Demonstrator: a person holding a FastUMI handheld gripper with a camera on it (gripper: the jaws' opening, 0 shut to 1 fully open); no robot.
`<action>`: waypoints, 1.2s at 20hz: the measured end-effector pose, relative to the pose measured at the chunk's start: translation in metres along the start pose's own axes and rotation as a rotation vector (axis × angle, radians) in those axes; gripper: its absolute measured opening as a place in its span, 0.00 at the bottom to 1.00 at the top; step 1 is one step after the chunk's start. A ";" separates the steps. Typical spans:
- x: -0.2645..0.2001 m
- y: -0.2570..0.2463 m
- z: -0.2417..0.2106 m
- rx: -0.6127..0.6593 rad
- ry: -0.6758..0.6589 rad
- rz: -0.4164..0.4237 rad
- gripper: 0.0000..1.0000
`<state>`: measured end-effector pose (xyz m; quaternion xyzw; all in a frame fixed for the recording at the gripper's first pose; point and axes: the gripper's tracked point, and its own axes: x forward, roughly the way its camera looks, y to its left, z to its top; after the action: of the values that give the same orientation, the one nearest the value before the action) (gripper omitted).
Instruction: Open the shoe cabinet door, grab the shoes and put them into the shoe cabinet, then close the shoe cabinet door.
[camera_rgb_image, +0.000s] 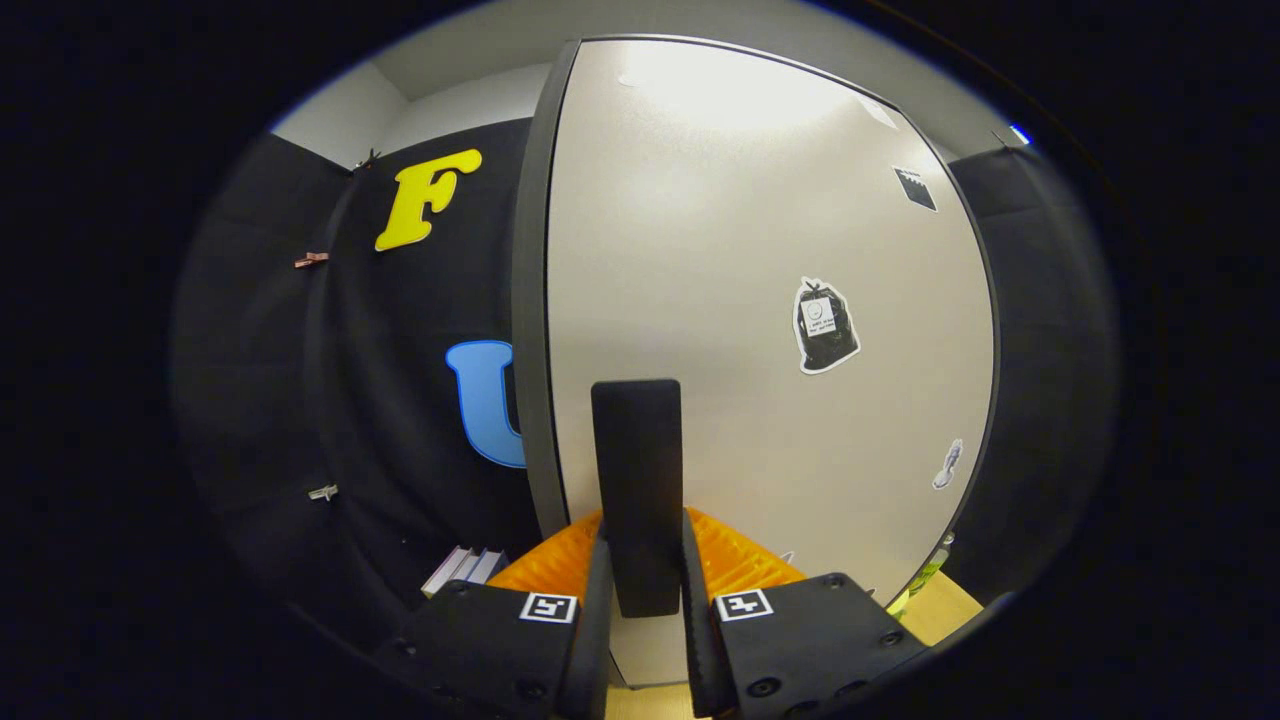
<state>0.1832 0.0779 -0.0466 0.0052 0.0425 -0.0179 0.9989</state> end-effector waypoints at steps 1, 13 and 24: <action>-0.003 -0.001 0.001 -0.018 0.001 -0.010 0.27; -0.079 -0.028 -0.002 -0.032 0.024 0.058 0.27; -0.135 -0.067 -0.002 -0.031 0.038 0.194 0.27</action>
<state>0.0460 0.0161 -0.0374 -0.0058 0.0612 0.0796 0.9949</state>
